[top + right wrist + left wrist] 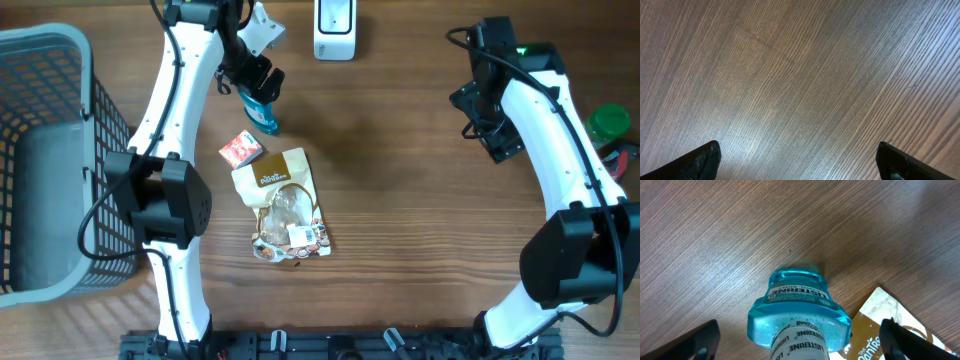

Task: Scan the item barcode
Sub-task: 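Reach the left gripper toward the blue mouthwash bottle and grasp it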

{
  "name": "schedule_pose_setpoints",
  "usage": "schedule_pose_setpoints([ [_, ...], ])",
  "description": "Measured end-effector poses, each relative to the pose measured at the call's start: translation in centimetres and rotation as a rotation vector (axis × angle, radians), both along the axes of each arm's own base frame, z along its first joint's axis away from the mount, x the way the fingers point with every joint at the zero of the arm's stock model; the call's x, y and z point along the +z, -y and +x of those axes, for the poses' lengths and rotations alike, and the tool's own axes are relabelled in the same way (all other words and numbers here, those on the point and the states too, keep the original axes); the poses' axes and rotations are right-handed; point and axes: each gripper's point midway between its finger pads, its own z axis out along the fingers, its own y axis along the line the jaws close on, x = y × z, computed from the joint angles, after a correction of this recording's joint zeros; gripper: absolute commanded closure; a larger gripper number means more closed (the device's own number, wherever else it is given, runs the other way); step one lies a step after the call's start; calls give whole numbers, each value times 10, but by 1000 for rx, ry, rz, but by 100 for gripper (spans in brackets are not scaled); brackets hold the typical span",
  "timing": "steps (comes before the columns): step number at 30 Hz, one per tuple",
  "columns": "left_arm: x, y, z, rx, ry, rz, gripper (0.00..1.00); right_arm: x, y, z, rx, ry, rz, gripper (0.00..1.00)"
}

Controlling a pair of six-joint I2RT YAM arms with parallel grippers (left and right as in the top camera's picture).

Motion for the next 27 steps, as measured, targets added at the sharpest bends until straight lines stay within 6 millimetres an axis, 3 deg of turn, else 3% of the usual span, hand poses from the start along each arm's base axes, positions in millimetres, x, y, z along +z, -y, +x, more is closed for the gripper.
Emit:
schedule_pose_setpoints([
  [9, -31, -1, 0, -12, -69, 19, 9, 0, 0, 1, 0, 5, 0, 0],
  [27, -44, -11, -4, -53, -110, 38, 14, 0, 0, 3, 0, 11, 1, 0],
])
